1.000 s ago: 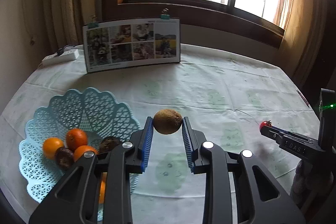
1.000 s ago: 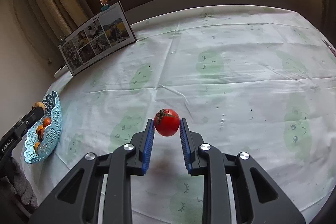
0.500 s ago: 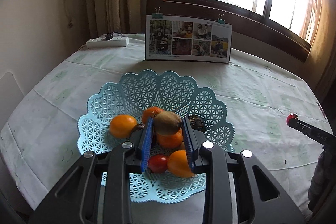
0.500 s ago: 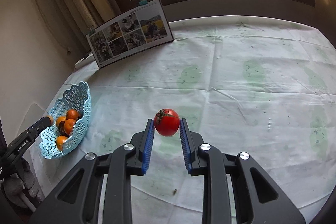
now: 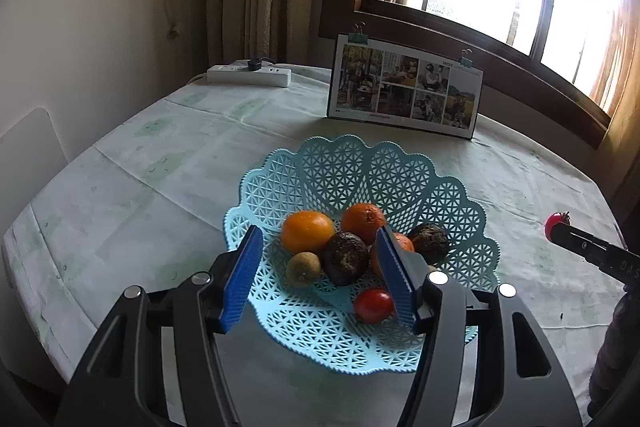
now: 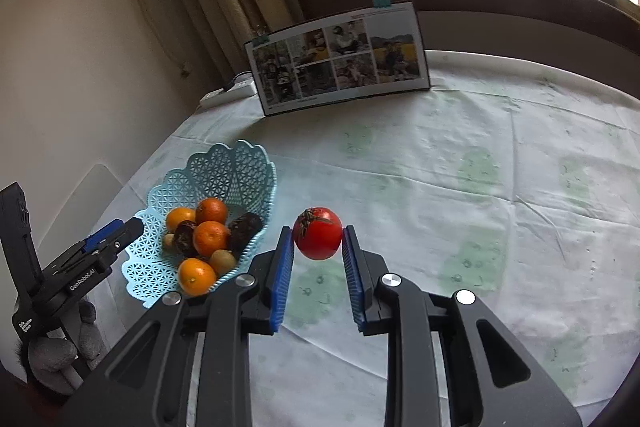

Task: Organize fruits
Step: 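Lower the red tomato into the basket and open the right tool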

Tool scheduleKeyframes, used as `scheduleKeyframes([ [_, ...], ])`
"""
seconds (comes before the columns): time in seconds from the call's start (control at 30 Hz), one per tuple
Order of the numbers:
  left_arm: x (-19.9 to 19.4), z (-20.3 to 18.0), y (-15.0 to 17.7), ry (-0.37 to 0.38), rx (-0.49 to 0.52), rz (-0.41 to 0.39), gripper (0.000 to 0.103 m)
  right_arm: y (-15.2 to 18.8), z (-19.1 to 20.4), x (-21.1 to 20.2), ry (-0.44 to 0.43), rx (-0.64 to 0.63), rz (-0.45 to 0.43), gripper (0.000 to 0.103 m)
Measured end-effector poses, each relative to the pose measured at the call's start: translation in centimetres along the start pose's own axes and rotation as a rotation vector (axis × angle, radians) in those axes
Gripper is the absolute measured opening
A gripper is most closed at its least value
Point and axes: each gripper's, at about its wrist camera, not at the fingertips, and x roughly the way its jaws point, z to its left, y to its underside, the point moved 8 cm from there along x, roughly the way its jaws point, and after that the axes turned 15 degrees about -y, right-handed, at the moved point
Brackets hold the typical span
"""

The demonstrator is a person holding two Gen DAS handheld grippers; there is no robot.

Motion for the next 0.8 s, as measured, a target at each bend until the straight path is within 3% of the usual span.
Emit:
scheduleKeyframes([
  [0.07,0.1,0.6,0.2,-0.014,-0.003,-0.005,0.069,-0.2,1.2,0.9,-0.015,-0.020,0.013,0.025],
  [0.4,0.1,3.0,0.4,-0.040,-0.023,-0.021,0.074,0.0,5.6,5.0,-0.056,-0.083,0.075,0.025],
  [0.8,0.3,3.6,0.5,-0.060,-0.020,-0.031,0.094,0.4,5.4,6.2,-0.040,-0.072,0.098,0.027],
])
